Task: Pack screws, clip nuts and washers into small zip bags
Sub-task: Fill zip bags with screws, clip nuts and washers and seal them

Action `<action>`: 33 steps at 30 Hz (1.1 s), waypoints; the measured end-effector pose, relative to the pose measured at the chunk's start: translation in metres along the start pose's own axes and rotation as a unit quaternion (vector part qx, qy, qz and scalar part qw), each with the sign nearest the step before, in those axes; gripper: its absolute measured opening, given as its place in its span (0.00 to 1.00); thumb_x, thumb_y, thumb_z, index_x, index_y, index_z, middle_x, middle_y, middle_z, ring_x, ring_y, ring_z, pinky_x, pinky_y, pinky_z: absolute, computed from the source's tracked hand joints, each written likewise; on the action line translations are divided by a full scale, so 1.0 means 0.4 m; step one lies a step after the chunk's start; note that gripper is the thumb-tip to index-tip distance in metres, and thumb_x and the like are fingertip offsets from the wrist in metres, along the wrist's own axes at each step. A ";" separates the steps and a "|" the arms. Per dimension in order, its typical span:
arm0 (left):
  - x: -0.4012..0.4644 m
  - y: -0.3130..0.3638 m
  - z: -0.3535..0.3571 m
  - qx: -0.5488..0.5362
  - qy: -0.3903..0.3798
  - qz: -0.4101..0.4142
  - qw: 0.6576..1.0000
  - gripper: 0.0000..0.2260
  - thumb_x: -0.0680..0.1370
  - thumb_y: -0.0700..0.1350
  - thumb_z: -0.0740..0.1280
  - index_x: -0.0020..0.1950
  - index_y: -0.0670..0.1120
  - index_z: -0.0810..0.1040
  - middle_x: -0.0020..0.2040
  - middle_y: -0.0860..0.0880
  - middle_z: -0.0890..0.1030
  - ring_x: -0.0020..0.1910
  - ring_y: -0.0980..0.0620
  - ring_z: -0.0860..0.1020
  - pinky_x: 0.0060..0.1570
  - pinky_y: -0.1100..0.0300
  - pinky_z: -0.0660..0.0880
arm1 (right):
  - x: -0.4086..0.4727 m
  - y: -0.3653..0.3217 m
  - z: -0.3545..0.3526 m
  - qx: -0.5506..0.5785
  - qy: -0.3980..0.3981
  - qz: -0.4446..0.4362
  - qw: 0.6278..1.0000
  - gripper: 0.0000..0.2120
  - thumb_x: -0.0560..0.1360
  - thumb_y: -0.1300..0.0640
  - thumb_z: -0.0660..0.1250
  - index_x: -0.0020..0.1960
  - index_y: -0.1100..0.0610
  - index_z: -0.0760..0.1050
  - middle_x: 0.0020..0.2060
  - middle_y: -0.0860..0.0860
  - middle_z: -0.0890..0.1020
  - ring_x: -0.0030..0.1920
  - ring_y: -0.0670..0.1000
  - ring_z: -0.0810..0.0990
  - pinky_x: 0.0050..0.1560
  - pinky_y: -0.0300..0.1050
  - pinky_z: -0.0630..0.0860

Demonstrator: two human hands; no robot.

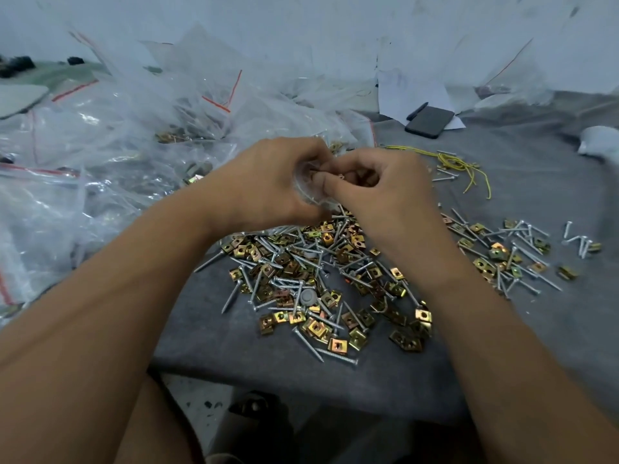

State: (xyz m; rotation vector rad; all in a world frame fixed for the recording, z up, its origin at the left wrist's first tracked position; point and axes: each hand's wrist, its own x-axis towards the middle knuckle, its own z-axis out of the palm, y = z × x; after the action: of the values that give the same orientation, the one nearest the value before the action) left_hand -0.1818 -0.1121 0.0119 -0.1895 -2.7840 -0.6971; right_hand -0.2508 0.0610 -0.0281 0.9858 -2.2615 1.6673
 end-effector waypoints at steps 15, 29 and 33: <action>0.001 -0.008 -0.012 -0.026 0.112 0.000 0.993 0.11 0.76 0.49 0.78 0.57 0.53 0.82 0.51 0.57 0.85 0.53 0.59 0.82 0.58 0.55 0.78 | -0.034 0.059 -0.215 -0.071 0.114 0.124 0.983 0.08 0.80 0.46 0.69 0.47 0.47 0.85 0.39 0.42 0.86 0.40 0.42 0.82 0.49 0.51 0.82; 0.001 -0.003 -0.050 -0.175 0.404 -0.063 0.896 0.09 0.80 0.43 0.74 0.58 0.41 0.82 0.45 0.49 0.87 0.44 0.54 0.88 0.51 0.53 0.85 | -0.063 0.074 -0.169 -0.106 0.067 0.125 0.984 0.04 0.80 0.48 0.71 0.50 0.45 0.84 0.41 0.40 0.84 0.43 0.39 0.82 0.39 0.32 0.74; 0.004 0.006 -0.050 -0.124 0.429 -0.058 0.893 0.10 0.80 0.45 0.72 0.58 0.42 0.81 0.49 0.47 0.86 0.48 0.53 0.86 0.54 0.52 0.83 | -0.074 0.009 -0.122 -0.110 -0.102 0.029 0.988 0.04 0.77 0.50 0.75 0.50 0.41 0.84 0.45 0.37 0.83 0.47 0.39 0.81 0.44 0.29 0.77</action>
State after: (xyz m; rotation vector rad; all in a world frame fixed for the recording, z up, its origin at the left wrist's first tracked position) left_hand -0.1784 -0.1195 0.0306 0.2034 -1.8660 -0.8897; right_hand -0.2421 0.1175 -0.0277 1.0892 -2.5600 1.3520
